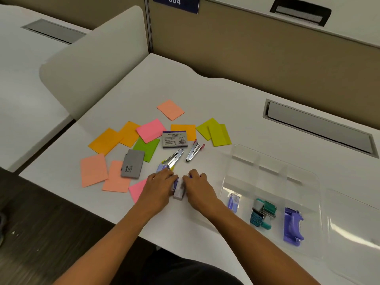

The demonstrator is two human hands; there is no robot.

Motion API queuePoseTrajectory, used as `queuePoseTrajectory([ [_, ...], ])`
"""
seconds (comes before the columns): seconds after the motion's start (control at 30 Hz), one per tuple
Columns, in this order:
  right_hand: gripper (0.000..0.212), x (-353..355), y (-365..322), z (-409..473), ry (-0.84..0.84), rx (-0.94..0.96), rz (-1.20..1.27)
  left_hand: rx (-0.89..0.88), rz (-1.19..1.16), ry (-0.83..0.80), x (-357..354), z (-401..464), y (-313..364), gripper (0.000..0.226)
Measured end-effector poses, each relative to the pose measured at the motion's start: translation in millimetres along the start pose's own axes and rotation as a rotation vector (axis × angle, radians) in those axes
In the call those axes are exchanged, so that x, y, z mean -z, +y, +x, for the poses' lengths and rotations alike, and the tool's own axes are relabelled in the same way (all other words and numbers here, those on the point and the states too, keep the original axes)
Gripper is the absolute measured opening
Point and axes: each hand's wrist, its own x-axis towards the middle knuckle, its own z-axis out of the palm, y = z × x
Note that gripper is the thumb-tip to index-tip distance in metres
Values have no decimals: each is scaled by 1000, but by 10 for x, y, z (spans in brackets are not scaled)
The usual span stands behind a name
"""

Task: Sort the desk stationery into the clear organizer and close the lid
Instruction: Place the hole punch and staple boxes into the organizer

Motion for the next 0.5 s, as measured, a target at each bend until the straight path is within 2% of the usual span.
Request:
queuePoseTrajectory([
  [0.2,33,49,21,-10,42,5,49,48,19,3,41,-7,9,53],
  [0.33,40,220,107,-87,124,3,148,131,-167,86,117,-43,116,54],
  [0.5,43,512,287,-279,200,-49,270,92,-289,145,257,-39,351,58],
])
